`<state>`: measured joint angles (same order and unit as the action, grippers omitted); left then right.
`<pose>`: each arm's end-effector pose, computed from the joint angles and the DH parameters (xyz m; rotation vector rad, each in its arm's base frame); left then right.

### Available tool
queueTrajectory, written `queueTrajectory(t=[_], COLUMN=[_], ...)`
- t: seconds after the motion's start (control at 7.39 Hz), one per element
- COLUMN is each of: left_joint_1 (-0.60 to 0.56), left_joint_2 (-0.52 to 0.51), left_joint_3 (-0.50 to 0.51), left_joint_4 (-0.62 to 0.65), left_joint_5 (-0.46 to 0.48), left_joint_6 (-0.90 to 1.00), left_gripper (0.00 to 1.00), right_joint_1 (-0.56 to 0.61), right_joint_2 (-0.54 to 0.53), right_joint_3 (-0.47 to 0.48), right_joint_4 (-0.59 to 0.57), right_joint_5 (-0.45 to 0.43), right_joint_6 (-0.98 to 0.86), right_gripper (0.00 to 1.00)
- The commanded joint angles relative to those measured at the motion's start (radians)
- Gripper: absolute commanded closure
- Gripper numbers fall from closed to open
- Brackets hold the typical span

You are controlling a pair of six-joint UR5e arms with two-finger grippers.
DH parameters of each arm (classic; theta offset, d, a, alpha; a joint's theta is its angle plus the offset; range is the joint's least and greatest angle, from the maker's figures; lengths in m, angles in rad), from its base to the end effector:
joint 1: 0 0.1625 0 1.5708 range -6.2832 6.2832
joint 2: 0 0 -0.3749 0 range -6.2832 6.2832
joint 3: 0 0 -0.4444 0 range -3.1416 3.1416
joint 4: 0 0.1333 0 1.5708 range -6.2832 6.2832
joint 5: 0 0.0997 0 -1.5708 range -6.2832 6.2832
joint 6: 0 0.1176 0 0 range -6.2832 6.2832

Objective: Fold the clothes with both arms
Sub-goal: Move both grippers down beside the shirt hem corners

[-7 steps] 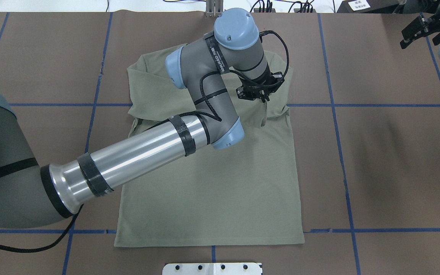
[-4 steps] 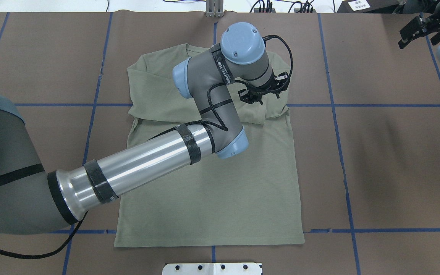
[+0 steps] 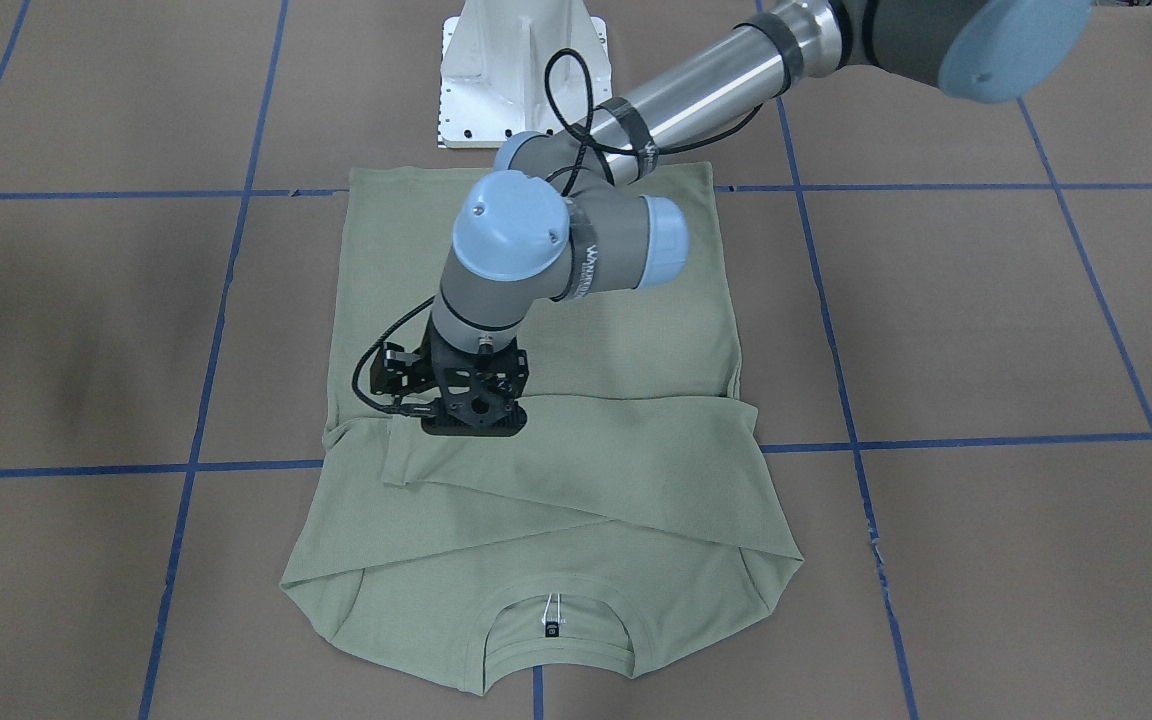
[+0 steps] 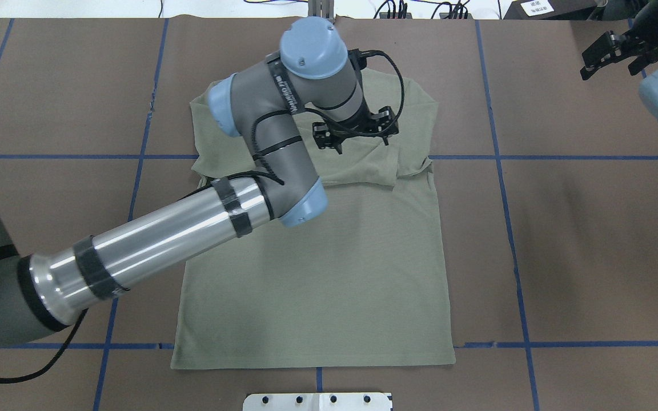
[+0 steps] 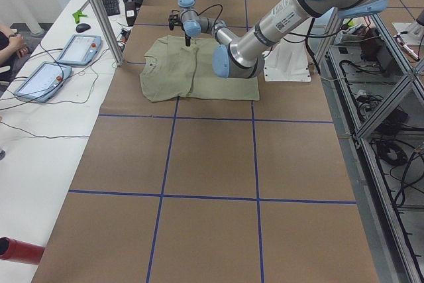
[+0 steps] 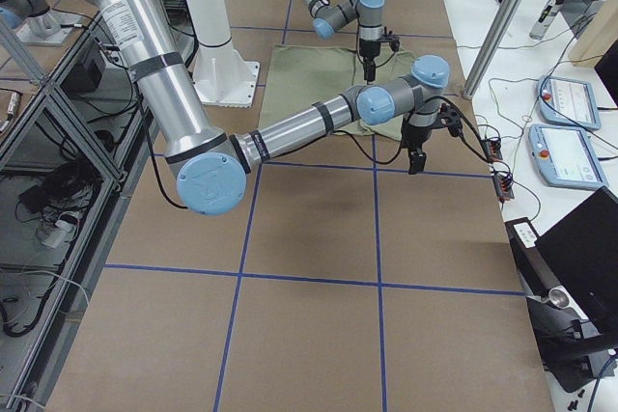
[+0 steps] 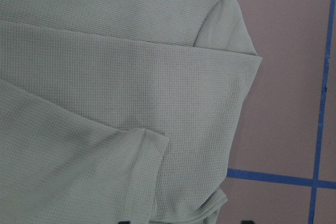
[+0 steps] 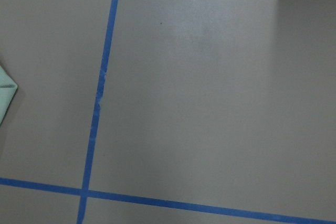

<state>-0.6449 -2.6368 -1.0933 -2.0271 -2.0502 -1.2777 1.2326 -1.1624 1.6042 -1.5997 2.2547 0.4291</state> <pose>0.6222 -0.5670 0.0633 0.0749 1.1068 -0.0646 -0.1695 -0.6597 0.3600 0.1154 -0.7729 -0.0549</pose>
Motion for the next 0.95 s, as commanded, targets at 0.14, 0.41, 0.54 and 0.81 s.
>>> queueTrajectory(t=[0.14,0.41,0.54,0.81], left_joint_1=[-0.018,-0.004,0.005,0.089], left_joint_2=[0.387,0.591,0.685,0.849], left_joint_3=[-0.473,-0.688,-0.77,-0.931], left_joint_4=[0.082,0.064,0.018,0.005], left_joint_5=[-0.014,-0.005,-0.001,0.091], left_joint_6=[0.075,0.074,0.069,-0.003], left_gripper=[0.0,0.0,0.0,0.0], right_joint_1=[-0.235,-0.4,-0.504,-0.812], right_joint_2=[-0.147,-0.253,-0.348,-0.523], right_joint_3=[0.329,0.506,0.529,0.575], right_joint_4=[0.001,0.089,0.304,0.516], right_joint_5=[-0.075,-0.151,-0.214,-0.518], right_joint_6=[0.454,0.729,0.933,1.184], right_gripper=[0.0,0.0,0.0,0.0])
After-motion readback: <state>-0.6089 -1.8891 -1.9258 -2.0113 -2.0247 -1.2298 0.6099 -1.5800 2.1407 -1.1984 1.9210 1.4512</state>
